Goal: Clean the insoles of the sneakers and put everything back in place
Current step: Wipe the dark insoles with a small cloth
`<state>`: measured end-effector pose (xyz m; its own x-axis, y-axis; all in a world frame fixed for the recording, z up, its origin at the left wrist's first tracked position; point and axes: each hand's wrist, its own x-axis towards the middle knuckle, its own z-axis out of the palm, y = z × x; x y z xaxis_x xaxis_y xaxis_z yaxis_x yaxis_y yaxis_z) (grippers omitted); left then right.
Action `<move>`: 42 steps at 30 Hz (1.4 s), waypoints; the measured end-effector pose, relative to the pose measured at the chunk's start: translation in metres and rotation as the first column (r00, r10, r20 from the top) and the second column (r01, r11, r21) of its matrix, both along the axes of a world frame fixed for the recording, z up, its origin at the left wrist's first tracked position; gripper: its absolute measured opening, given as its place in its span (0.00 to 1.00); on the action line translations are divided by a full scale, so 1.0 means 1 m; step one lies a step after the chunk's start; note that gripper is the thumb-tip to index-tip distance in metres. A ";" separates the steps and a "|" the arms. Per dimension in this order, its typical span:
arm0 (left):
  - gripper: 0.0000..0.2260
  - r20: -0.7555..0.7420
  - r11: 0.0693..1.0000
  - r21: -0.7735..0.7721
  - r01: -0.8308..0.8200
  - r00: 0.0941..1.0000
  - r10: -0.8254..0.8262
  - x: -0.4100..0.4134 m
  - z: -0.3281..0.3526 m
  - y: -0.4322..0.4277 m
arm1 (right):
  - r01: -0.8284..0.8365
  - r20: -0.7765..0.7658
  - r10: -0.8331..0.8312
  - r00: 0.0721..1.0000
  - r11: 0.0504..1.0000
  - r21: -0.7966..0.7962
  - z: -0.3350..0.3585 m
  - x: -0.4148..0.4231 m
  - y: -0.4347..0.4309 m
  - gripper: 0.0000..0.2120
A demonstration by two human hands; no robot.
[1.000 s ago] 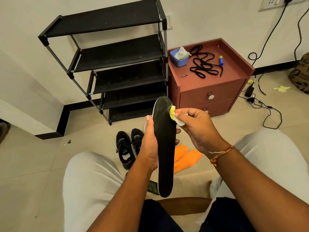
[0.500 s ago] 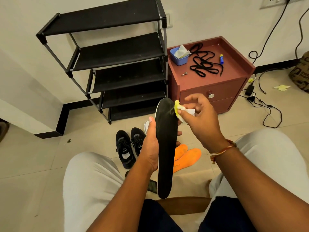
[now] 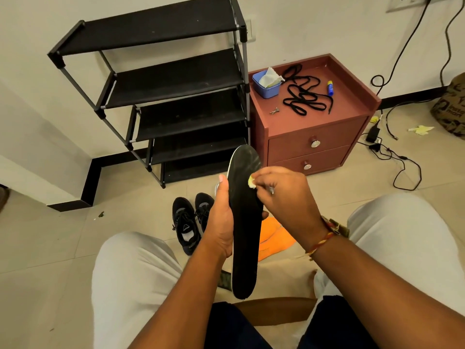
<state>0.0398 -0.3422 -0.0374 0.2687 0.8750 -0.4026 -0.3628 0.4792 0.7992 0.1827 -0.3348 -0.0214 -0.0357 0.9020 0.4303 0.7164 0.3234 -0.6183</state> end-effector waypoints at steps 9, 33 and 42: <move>0.33 -0.070 0.996 -0.006 0.087 0.994 -0.087 0.004 -0.002 -0.004 | 0.103 0.072 -0.108 0.992 0.992 0.068 0.003 0.009 0.009 0.10; 0.39 -0.006 0.992 -0.072 0.101 0.995 -0.102 0.001 -0.003 -0.002 | 0.108 -0.030 -0.107 0.994 0.994 0.023 0.004 0.011 0.011 0.10; 0.27 -0.073 0.999 -0.031 0.011 0.997 -0.013 0.002 -0.002 -0.005 | -0.077 -0.001 0.078 0.997 0.987 0.139 0.002 -0.026 -0.008 0.13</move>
<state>0.0418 -0.3475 -0.0394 0.2478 0.8590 -0.4481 -0.2983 0.5077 0.8083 0.1562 -0.3426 -0.0197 -0.1004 0.8284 0.5511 0.6819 0.4607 -0.5682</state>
